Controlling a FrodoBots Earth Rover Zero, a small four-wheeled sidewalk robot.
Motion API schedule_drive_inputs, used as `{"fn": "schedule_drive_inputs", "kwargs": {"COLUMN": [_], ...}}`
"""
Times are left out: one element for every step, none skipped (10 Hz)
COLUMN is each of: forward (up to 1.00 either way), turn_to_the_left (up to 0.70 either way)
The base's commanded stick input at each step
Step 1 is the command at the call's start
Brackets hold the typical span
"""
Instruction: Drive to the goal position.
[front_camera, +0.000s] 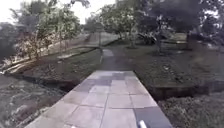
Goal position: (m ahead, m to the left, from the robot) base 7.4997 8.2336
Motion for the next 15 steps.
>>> {"fn": "schedule_drive_inputs", "kwargs": {"forward": [0.50, 0.50, 0.50, 0.50, 0.50, 0.50, 0.50, 0.50, 0.50, 0.50, 0.50, 0.50, 0.50, 0.50, 0.50], "turn_to_the_left": [-0.33, -0.50, -0.50, -0.50, -0.17, -0.09, -0.01, 0.00, 0.00, 0.00, 0.00, 0.00, 0.00, 0.00, 0.00]}}
